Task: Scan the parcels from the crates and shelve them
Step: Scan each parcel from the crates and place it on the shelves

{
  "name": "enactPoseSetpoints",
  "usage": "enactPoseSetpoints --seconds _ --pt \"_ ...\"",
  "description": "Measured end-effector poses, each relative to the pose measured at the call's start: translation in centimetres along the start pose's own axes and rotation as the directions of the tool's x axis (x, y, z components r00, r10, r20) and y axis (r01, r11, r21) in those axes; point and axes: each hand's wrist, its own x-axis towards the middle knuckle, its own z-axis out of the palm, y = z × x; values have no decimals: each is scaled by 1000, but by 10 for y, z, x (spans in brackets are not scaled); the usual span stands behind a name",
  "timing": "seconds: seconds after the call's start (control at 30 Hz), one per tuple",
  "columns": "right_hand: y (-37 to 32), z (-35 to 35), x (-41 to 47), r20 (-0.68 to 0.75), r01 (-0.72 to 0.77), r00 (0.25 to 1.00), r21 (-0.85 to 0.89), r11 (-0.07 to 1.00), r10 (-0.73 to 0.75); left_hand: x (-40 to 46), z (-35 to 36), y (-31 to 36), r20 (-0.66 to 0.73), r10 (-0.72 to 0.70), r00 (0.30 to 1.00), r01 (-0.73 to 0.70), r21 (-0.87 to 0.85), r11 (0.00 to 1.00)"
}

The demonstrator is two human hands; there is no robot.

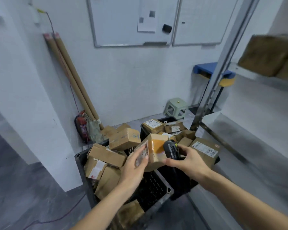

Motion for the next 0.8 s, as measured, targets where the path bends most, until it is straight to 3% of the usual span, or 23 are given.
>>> enactPoseSetpoints --seconds 0.23,0.37,0.53,0.8 --pt "-73 -82 -104 -88 73 994 41 996 -69 -66 47 121 67 105 992 -98 -98 990" --pt "-110 -120 -145 -167 107 981 35 994 -99 -89 66 175 72 67 995 -54 -160 986" --pt "-145 -156 -184 -200 128 973 45 991 -117 -105 81 217 126 92 988 -70 -170 983" --pt "-184 -186 -220 -329 136 939 88 987 -100 -121 87 268 236 245 940 -225 -109 968"
